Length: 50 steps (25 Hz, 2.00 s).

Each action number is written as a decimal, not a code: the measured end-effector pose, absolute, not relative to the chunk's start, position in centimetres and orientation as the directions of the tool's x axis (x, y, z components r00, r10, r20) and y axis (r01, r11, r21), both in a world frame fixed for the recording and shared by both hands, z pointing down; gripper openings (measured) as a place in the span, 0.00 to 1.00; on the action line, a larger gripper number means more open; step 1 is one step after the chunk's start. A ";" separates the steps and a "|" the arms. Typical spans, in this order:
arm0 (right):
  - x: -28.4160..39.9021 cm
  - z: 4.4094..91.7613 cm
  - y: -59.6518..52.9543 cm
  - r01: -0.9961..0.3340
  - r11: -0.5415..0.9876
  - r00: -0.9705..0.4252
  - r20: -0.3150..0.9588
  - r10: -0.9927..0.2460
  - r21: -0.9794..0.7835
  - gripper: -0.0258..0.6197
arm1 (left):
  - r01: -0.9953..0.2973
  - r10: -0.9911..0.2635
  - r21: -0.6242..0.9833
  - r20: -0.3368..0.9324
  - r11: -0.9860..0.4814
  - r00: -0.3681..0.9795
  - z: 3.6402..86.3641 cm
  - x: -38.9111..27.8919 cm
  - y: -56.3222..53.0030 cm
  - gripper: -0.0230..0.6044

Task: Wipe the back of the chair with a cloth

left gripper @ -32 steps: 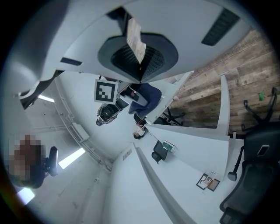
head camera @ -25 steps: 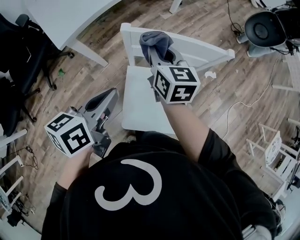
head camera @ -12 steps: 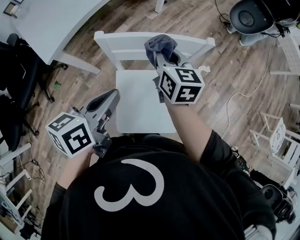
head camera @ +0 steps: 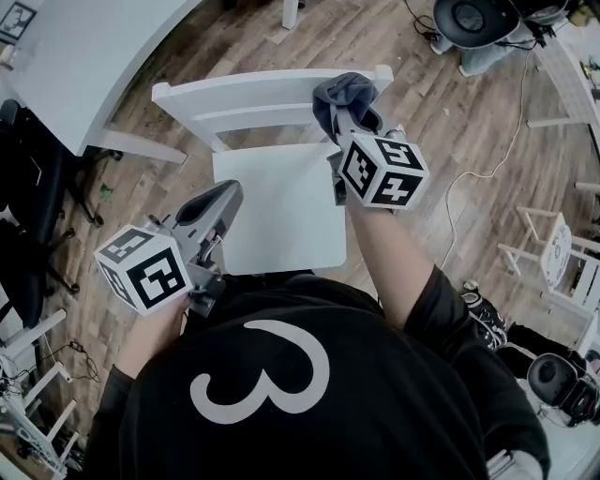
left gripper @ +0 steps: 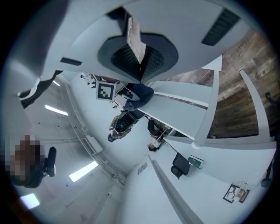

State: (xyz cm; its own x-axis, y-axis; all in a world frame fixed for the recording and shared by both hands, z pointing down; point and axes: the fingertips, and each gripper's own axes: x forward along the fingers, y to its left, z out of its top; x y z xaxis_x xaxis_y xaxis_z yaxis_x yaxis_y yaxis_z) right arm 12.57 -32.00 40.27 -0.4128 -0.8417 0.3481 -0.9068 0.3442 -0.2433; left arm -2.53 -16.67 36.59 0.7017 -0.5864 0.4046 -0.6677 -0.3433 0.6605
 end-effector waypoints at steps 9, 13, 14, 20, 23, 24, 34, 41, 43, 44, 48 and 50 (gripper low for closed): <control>16.0 40.2 -32.3 -0.918 0.308 -0.381 0.335 -0.862 -0.252 0.12 | -0.683 -0.585 0.632 0.415 -0.366 0.697 35.6 -1.8 -17.1 0.06; 16.9 40.3 -32.2 -0.922 0.299 -0.371 0.340 -0.864 -0.246 0.12 | -0.679 -0.597 0.643 0.403 -0.354 0.693 35.6 -2.0 -17.3 0.06; 16.9 40.3 -32.1 -0.922 0.301 -0.372 0.340 -0.864 -0.245 0.12 | -0.677 -0.599 0.647 0.400 -0.352 0.693 35.7 -2.1 -17.4 0.06; 14.4 39.9 -30.0 -0.898 0.359 -0.429 0.332 -0.840 -0.253 0.12 | -0.655 -0.608 0.679 0.377 -0.332 0.699 36.5 -3.4 -17.6 0.06; 11.1 39.7 -28.5 -0.859 0.427 -0.503 0.310 -0.807 -0.283 0.12 | -0.653 -0.600 0.683 0.383 -0.327 0.702 37.1 -4.4 -17.5 0.06; 9.7 39.8 -28.1 -0.843 0.450 -0.529 0.303 -0.793 -0.294 0.12 | -0.654 -0.598 0.680 0.385 -0.332 0.703 37.2 -4.9 -17.6 0.06; -5.1 41.3 -25.7 -0.670 0.658 -0.742 0.289 -0.605 -0.345 0.12 | -0.672 -0.615 0.683 0.407 -0.286 0.676 38.1 -10.2 -17.9 0.06; -9.3 43.6 -26.5 -0.689 0.633 -0.725 0.319 -0.611 -0.354 0.12 | -0.661 -0.590 0.690 0.413 -0.294 0.694 38.1 -12.4 -17.7 0.06; -10.1 44.2 -26.7 -0.702 0.621 -0.712 0.329 -0.620 -0.349 0.12 | -0.660 -0.581 0.692 0.420 -0.291 0.697 38.3 -13.1 -17.7 0.06; -10.4 44.5 -26.9 -0.709 0.613 -0.705 0.334 -0.626 -0.347 0.12 | -0.659 -0.578 0.693 0.422 -0.291 0.699 38.3 -13.4 -17.7 0.06; -11.4 45.3 -27.9 -0.743 0.577 -0.669 0.353 -0.653 -0.340 0.12 | -0.653 -0.556 0.695 0.429 -0.301 0.712 38.5 -14.6 -18.0 0.06; -11.9 45.6 -28.3 -0.756 0.562 -0.654 0.359 -0.665 -0.336 0.12 | -0.652 -0.549 0.695 0.432 -0.303 0.715 38.6 -15.4 -18.2 0.06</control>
